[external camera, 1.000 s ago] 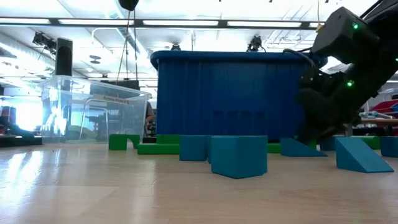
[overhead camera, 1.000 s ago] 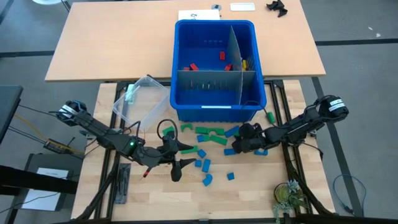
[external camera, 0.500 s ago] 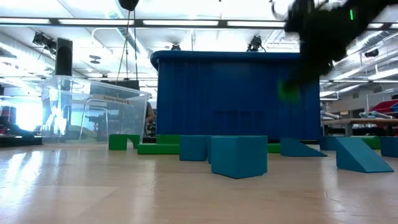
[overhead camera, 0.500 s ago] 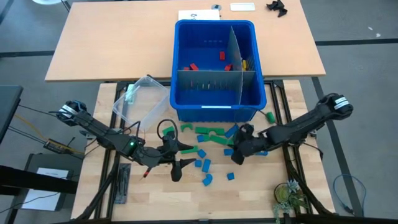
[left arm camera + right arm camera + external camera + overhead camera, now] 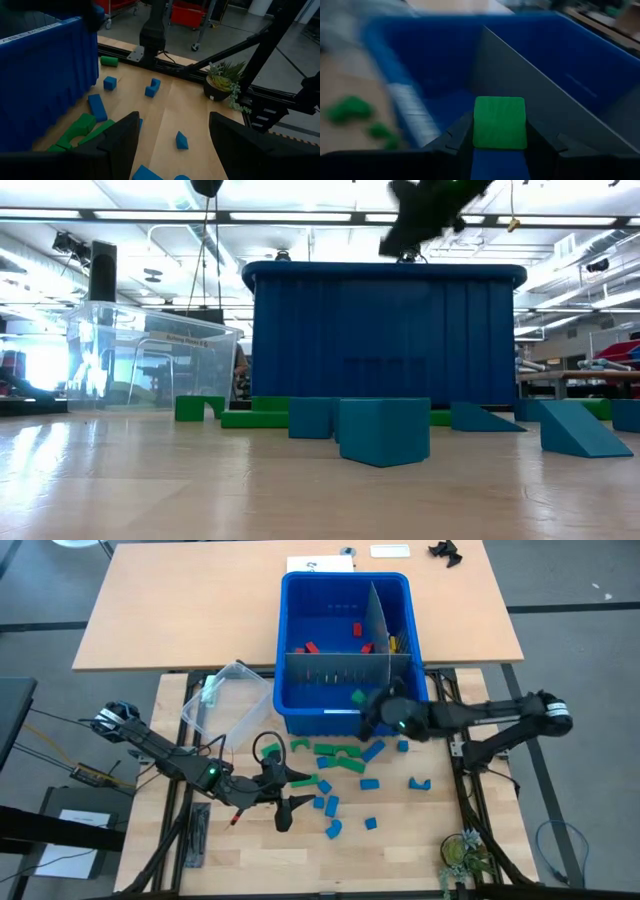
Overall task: Sort blocks
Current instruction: Put the green block into the blue bin
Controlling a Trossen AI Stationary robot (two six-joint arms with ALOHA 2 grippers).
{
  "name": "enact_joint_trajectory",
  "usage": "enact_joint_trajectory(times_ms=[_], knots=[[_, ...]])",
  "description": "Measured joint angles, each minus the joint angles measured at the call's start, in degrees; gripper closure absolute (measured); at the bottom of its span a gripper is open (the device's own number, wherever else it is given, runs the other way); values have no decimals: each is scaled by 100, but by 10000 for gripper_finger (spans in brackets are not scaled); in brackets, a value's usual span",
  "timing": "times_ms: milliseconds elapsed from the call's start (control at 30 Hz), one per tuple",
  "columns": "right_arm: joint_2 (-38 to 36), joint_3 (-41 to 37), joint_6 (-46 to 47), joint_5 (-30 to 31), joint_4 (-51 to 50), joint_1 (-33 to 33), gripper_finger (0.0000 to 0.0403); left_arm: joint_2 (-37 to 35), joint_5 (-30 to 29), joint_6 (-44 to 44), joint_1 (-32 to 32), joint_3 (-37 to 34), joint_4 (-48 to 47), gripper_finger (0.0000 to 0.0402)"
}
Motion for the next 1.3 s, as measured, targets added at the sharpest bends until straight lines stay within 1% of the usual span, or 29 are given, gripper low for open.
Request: enact_joint_trajectory(times_ms=[100, 167, 267, 400, 600, 733, 833, 967, 1200, 1300], knots=[[340, -5, -95, -79, 171, -398, 273, -2, -2, 0, 0, -1, 1, 154], [585, 2, -86, -246, 349, -477, 273, -2, -2, 0, 1, -1, 1, 154], [927, 10, -47, -473, 383, -355, 273, -1, -2, 0, 1, -1, 2, 154], [1223, 37, -24, -389, 539, -103, 273, -2, -2, 0, -2, 1, -8, 154], [1508, 50, 35, -358, 850, 1, 273, -2, -51, 11, 37, 1, -143, 154], [1442, 27, -11, -433, 953, -22, 273, -2, -56, 13, 73, -2, -161, 153], [1198, -9, -43, -582, 987, -116, 273, -2, -54, 13, 73, 0, -164, 154], [925, -42, -19, -624, 813, -225, 273, -2, -54, 15, 73, -2, -159, 154], [753, -42, 48, -547, 915, -233, 273, -2, -52, 17, 73, 1, -157, 154], [738, -33, -81, -469, 1014, -235, 273, -2, -51, 17, 73, 0, -160, 154]])
